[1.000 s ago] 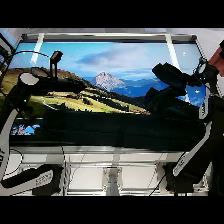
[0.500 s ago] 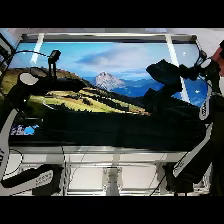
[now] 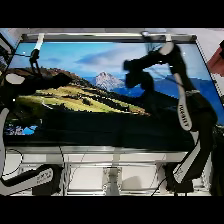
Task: Fold the clothes and pants, and hang the long-sleeved shirts on hangers.
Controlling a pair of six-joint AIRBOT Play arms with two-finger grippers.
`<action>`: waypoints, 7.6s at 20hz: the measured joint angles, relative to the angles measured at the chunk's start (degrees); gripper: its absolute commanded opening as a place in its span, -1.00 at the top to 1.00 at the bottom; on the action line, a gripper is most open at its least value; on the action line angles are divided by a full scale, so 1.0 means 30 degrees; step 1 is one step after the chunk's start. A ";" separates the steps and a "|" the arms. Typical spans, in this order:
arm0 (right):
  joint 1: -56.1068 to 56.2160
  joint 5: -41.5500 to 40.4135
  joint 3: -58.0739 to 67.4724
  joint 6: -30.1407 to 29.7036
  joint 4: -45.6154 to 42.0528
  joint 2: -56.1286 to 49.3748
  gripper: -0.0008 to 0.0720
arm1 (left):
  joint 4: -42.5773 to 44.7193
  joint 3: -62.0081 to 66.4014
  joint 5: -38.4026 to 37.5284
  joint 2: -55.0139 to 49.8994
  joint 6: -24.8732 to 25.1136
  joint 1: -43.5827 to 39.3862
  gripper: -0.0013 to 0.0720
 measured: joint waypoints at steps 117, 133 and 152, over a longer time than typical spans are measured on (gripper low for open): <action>-1.2655 0.1610 -0.8939 0.4102 -0.2215 0.1698 0.92 | 1.5045 0.9267 -0.9493 -0.3898 0.0146 0.3738 0.91; -1.2262 0.0459 -0.6506 0.3541 -0.2149 0.1705 -0.34 | 1.5358 0.9282 -0.4386 -0.5253 -0.4838 0.4619 0.90; -1.0520 0.4554 -0.7322 0.4634 -0.5887 0.0364 0.35 | 1.4549 0.9289 -0.5508 -0.7665 -0.4167 0.4167 0.90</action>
